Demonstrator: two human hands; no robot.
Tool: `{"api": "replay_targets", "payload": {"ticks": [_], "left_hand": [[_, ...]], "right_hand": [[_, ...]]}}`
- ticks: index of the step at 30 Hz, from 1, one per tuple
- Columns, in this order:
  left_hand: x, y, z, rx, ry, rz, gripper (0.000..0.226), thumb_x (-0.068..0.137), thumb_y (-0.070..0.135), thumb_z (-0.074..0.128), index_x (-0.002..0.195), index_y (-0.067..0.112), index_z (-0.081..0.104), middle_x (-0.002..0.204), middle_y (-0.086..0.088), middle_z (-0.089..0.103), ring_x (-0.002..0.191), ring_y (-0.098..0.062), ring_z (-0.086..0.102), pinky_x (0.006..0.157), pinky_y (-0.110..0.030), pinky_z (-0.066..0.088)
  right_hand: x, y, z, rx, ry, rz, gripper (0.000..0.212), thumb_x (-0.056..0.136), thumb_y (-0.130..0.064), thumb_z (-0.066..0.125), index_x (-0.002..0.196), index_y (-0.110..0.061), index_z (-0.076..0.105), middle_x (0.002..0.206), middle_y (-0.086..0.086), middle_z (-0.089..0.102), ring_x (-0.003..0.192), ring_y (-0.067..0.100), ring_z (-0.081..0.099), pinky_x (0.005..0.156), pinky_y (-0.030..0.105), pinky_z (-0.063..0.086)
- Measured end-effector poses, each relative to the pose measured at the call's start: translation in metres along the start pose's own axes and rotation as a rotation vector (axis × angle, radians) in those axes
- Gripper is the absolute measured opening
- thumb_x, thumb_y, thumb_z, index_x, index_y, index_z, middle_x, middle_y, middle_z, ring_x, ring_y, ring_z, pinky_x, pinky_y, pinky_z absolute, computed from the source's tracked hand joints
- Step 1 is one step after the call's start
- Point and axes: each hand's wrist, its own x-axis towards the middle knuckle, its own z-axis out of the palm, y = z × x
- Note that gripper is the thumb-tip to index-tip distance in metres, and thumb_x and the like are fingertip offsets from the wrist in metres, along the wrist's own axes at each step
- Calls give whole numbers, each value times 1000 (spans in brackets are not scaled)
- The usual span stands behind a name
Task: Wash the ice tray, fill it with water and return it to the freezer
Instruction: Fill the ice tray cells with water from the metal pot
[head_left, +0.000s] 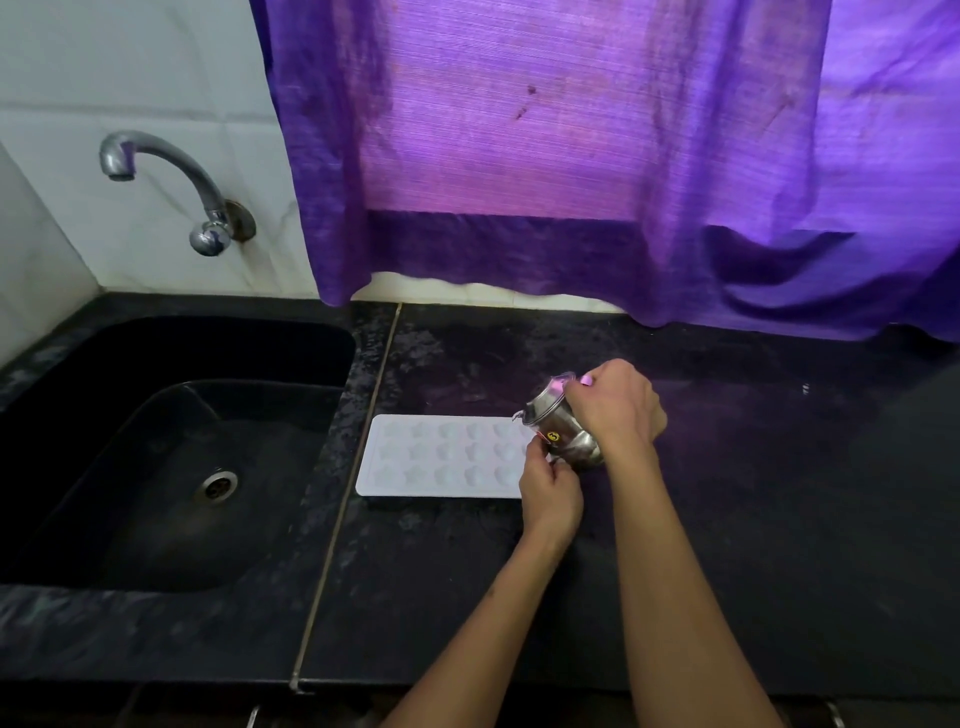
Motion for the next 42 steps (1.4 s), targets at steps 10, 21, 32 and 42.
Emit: {"api": "replay_targets", "payload": {"ticks": [10,21,32,42], "left_hand": [[4,-1,2,-30,10,-33,43,91,6,37,131,21,48,107,-7,66,91,-19,62,87,-41,52],[8,-1,0,-32,15,-43,43,92,10,37,132,20,47,113,-4,66,104,-18,63,96,-43,50],[2,10,-10,-28,110,75,45,93,3,37,132,21,50,112,5,63,92,-1,60,78,-13,46],[6,4,-16,-83,211,65,41,96,4,38,132,16,54,121,-2,63,101,-10,59,88,-20,46]], "right_hand": [[-2,-1,2,-45,31,-22,23,92,-29,59,109,-16,65,110,7,65,101,27,60,71,30,36],[0,-3,5,-49,35,-20,22,90,-31,61,105,-17,66,107,6,66,99,27,61,70,30,36],[7,3,0,111,63,51,32,85,-44,58,89,-14,68,86,2,61,75,22,51,66,28,35],[3,-10,11,97,2,-28,28,82,-42,62,97,-21,71,99,4,69,95,28,62,71,30,41]]}}
